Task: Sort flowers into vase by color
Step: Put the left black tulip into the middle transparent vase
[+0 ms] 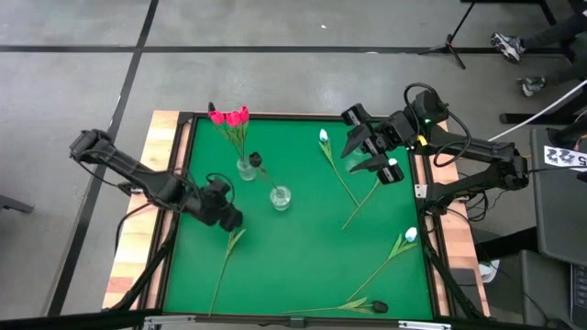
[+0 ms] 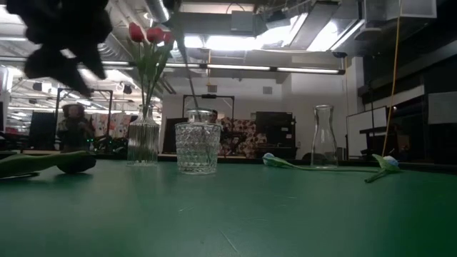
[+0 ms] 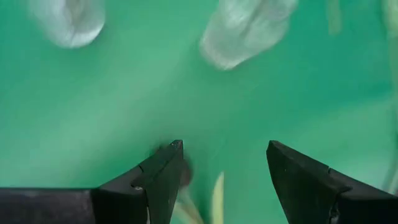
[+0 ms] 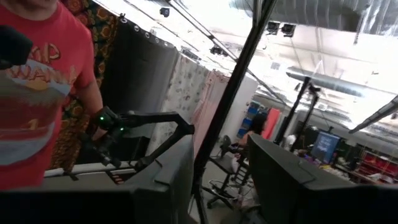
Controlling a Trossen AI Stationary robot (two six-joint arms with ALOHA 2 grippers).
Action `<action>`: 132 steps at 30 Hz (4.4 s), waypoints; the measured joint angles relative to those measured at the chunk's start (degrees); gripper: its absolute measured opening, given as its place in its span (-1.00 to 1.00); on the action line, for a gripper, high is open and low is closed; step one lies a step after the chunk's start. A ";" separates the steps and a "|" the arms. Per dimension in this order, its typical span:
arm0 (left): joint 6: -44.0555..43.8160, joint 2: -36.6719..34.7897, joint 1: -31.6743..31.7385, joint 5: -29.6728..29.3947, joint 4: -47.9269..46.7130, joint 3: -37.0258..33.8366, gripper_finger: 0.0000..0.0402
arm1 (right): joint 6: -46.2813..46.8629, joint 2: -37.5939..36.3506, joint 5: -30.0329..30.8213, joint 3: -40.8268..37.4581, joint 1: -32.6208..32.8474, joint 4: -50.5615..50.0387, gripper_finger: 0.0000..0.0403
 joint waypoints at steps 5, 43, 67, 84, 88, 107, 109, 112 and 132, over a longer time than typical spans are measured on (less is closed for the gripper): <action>-17.07 6.47 -5.48 1.40 -1.95 0.41 0.13 | -0.16 0.00 -0.24 0.00 -0.30 -2.10 -0.25; -32.83 20.97 -10.30 -3.95 6.80 0.32 -0.97 | 0.49 0.00 -3.14 0.00 -5.23 -5.23 -0.25; 66.79 12.16 -6.13 -62.37 54.00 14.22 -0.99 | 2.25 0.00 -3.16 0.00 -5.23 -5.15 -0.25; 92.80 15.97 3.12 -39.66 82.14 13.86 -0.99 | 3.45 -0.02 -4.11 0.00 -5.23 -5.03 -0.25; 93.92 15.97 5.46 -32.41 87.80 11.95 -0.99 | 3.53 -0.04 -4.52 0.00 -5.23 -4.91 -0.25; 85.92 9.60 7.23 -26.05 100.35 -5.71 -1.00 | 4.63 -0.04 -6.27 0.00 -5.23 -4.92 -0.25; 84.58 9.74 7.29 -26.18 100.48 -7.02 -1.00 | 4.63 -0.04 -6.18 0.00 -5.23 -4.93 -0.25; 83.52 10.42 7.88 -26.22 100.45 -8.02 -1.00 | 4.60 -0.04 -6.07 0.00 -5.23 -4.93 -0.25; 75.20 11.84 12.85 -23.23 106.72 -17.08 -0.98 | 4.18 -0.04 -2.78 0.02 -5.25 -4.93 -0.25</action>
